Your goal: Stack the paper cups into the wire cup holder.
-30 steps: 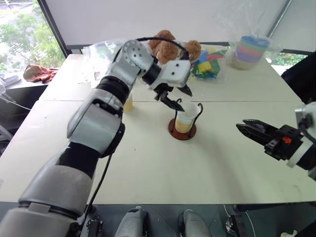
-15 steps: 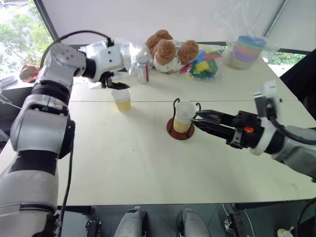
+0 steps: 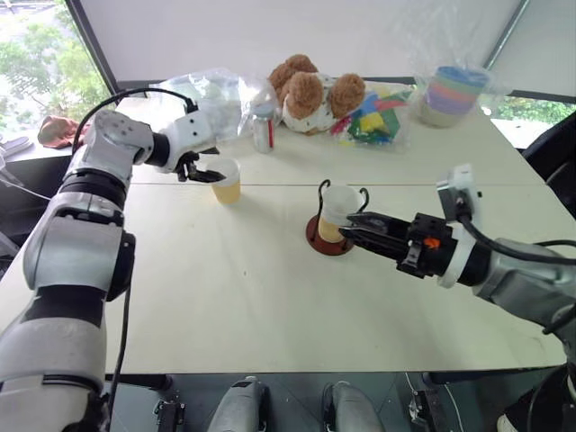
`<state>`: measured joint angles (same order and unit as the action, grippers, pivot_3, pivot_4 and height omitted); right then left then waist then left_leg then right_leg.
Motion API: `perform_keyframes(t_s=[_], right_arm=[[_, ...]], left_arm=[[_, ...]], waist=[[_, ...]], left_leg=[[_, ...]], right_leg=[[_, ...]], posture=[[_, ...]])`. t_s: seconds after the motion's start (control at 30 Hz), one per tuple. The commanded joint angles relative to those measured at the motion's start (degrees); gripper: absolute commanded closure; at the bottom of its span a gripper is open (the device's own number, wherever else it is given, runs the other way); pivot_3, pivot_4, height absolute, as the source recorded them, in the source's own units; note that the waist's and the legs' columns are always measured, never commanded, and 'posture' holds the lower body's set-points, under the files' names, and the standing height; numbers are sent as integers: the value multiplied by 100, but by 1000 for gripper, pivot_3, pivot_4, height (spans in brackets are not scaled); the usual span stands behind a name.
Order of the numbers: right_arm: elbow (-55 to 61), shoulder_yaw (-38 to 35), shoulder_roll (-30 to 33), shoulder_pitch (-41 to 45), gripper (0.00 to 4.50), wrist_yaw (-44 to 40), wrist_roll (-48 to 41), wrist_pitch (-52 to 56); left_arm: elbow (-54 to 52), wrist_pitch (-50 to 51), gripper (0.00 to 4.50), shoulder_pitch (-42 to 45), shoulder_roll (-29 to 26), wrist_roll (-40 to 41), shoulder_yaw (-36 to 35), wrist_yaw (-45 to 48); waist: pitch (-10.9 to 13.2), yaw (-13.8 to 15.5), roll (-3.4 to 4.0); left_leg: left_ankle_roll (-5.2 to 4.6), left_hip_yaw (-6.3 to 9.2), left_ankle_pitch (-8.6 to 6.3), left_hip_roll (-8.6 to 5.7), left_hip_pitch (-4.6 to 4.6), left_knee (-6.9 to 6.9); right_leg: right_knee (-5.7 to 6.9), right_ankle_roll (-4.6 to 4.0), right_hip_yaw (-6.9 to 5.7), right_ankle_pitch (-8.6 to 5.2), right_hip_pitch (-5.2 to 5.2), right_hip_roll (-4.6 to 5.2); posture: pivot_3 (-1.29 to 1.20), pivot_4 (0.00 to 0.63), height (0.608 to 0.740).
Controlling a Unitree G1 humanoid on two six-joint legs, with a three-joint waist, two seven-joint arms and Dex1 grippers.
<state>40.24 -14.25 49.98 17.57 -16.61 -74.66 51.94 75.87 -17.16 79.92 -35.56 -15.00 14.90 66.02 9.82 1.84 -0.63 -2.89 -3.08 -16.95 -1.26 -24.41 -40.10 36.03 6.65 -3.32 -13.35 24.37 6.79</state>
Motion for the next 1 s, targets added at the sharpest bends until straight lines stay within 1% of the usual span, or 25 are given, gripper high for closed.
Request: perform_keyframes(t_s=[0.03,0.3,0.33,0.4,0.5,0.53,0.63,0.83,0.93,1.0], right_arm=[[135,-204,10,-14,3178,99,-91,-170],[141,-301,71,-74,3178,243,-118,-188],[143,-308,80,-74,3178,262,-129,-187],[156,-338,104,-81,3178,294,-163,-182],[166,-401,143,-91,3178,348,-210,-173],[161,-414,154,-83,3178,372,-224,-173],[171,-465,191,-92,3178,425,-274,-170],[155,-518,246,-133,3178,465,-301,-174],[138,-627,335,-202,3178,396,-334,-173],[93,-967,550,-400,3178,179,-419,-98]], left_arm=[[10,-48,1538,11,58,-150,-13,-109],[136,125,1538,-94,322,-436,-13,-625],[153,159,1772,-110,360,-474,-9,-713],[179,192,2411,-142,399,-618,71,-861],[206,223,3994,-200,445,-824,167,-1035],[215,235,4457,-218,463,-872,190,-1102],[230,226,4457,-226,482,-993,258,-1248],[191,103,4457,-46,472,-801,6,-1134],[127,-64,4457,205,415,-654,-141,-794],[34,-192,4457,552,447,-403,-334,-175]], waist=[[0,12,0],[0,30,-1],[0,30,-1],[0,27,-1],[0,25,-2],[0,26,-2],[0,26,-2],[0,32,-2],[0,35,-3],[1,51,-8]], left_leg=[[0,0,0,1,0,0],[0,0,0,0,-1,0],[0,0,0,1,-1,0],[0,-1,0,0,-1,0],[0,-1,0,1,-1,0],[0,-1,0,1,-1,1],[0,-1,0,2,-1,1],[0,-1,0,2,-1,0],[0,-1,0,2,-2,0],[0,0,0,1,-6,0]], right_leg=[[0,0,0,0,0,0],[-1,0,0,0,0,0],[-1,0,0,0,0,0],[-1,0,0,0,0,0],[-1,0,0,0,0,0],[0,0,0,0,0,-1],[0,0,0,0,0,-1],[-1,0,0,0,0,0],[-1,0,0,0,0,0],[-3,0,-2,0,1,0]], posture=[[0,150,740],[0,150,740],[0,150,740],[0,150,740],[0,150,740],[0,150,740],[0,150,740],[0,150,740],[0,150,740],[0,150,740]])
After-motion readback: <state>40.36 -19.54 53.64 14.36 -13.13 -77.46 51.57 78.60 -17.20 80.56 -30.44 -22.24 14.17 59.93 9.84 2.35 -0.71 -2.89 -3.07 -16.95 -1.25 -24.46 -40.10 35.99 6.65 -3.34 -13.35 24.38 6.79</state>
